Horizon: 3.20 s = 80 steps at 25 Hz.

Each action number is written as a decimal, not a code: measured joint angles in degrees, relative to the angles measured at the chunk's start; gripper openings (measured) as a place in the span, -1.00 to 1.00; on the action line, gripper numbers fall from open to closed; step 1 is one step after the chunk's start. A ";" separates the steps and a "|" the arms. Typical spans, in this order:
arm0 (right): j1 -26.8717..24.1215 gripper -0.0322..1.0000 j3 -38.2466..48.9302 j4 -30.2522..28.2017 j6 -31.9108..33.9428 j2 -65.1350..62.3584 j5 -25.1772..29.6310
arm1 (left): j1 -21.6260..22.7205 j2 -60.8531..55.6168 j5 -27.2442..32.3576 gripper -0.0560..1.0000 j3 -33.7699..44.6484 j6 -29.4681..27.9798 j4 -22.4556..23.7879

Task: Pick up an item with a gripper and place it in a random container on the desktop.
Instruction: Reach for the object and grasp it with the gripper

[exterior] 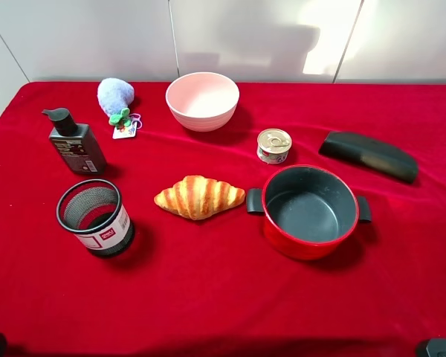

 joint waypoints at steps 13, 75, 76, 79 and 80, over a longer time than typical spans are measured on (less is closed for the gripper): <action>0.00 0.41 0.00 0.00 0.00 0.00 0.00 | 0.00 0.00 0.00 0.97 0.00 0.00 0.00; 0.00 0.41 -9.66 3.13 -2.42 10.43 -5.38 | 0.00 0.00 0.00 0.97 0.00 0.00 0.00; 0.00 0.41 -10.33 3.39 -2.76 12.02 -5.51 | 0.00 0.00 0.00 0.97 0.00 0.00 0.00; 0.00 0.41 -12.02 4.54 -4.38 16.60 -5.77 | 0.00 0.00 0.00 0.97 0.00 0.00 0.00; 0.00 0.41 -12.60 4.95 -5.03 18.19 -5.89 | 0.00 0.00 0.00 0.97 0.00 0.00 0.00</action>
